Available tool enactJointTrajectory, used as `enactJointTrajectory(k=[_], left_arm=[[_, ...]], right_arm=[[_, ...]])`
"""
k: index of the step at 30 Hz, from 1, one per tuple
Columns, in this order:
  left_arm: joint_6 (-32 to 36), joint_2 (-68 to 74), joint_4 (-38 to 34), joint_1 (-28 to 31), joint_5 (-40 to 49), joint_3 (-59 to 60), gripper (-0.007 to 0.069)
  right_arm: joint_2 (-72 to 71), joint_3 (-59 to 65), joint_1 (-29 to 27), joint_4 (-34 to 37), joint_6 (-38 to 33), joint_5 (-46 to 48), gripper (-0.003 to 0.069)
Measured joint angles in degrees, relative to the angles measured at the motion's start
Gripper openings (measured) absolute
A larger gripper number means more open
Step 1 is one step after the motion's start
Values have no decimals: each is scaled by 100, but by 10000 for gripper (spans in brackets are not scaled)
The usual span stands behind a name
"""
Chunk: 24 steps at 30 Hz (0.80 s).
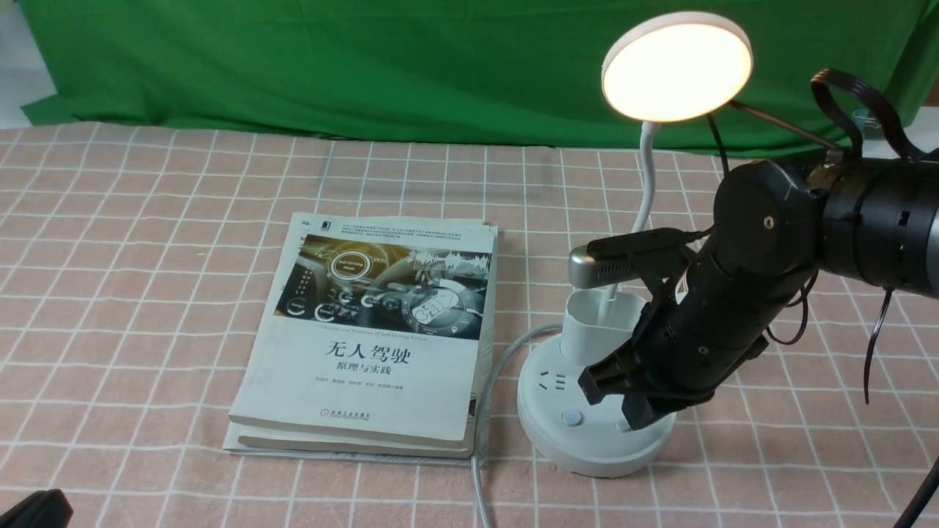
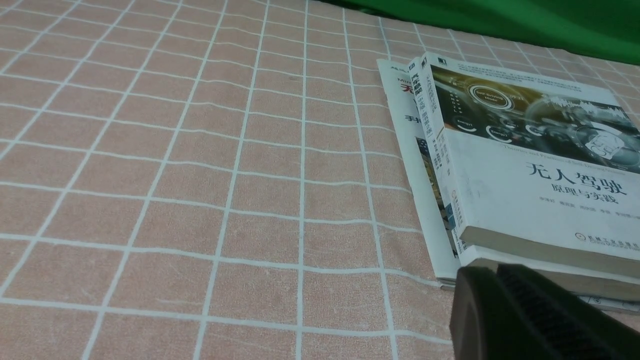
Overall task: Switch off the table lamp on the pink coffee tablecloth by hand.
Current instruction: 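Press the power button on the lamp base to turn the lamp off with the right gripper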
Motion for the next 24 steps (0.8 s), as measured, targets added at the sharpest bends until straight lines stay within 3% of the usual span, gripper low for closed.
enactJointTrajectory(k=[24], left_arm=[[0, 0, 0, 0, 0, 0, 6]], right_arm=[[339, -64, 6, 5, 0, -169, 42]])
